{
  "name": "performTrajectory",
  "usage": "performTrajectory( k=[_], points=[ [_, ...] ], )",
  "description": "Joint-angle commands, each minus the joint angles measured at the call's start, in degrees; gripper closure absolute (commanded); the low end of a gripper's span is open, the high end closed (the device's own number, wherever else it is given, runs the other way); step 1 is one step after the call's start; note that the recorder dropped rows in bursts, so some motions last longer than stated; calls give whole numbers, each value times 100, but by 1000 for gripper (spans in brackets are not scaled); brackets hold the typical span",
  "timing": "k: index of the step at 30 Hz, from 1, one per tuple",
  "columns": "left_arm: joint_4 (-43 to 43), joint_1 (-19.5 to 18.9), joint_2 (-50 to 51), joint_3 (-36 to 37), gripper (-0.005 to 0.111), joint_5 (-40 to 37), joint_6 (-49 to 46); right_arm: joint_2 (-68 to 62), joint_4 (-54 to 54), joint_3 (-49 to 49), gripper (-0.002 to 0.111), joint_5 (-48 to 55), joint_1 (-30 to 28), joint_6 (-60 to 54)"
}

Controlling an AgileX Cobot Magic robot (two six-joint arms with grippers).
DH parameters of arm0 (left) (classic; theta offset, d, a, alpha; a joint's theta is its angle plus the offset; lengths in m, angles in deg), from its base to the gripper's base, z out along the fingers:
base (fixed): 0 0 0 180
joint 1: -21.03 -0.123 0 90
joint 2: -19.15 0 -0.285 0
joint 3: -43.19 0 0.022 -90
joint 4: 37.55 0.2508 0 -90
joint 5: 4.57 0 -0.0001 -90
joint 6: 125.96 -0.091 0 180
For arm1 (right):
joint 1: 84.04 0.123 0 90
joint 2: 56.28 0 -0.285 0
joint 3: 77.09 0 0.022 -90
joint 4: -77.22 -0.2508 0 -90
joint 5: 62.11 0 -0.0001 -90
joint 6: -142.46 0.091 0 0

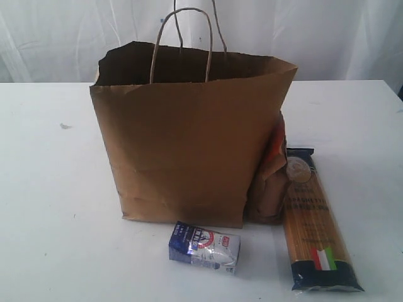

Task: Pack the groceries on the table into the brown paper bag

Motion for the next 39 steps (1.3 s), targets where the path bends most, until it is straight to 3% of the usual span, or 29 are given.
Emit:
performTrajectory(
  k=[1, 4, 10, 13, 16, 22, 35, 39],
  points=[
    [388, 18, -1022, 1526, 107, -506, 53, -29, -1002, -461, 56, -12, -39, -652],
    [476, 18, -1913, 2927, 107, 201, 133, -39, -861, -958, 56, -12, -39, -652],
    [476, 18, -3562, 5994, 107, 2828, 584, -39, -887, -1822, 56, -478, -39, -652],
    [508, 18, -4095, 7108, 107, 3735, 828, -39, -887, -1892, 56, -468, -39, -652],
    [437, 18, -4394, 7759, 107, 3939, 1306, -39, -985, -1880, 56, -469, -39, -652],
    [394, 18, -4502, 8341, 107, 3667, 1413, -41, -997, -1880, 56, -469, -39, -786],
    [410, 18, -4502, 8386, 107, 3449, 1413, -414, -962, -1880, 56, -524, -28, -1177],
    [396, 18, -4482, 8703, 107, 3993, 1413, -852, -962, -1880, 56, -575, -28, -1422]
  ],
)
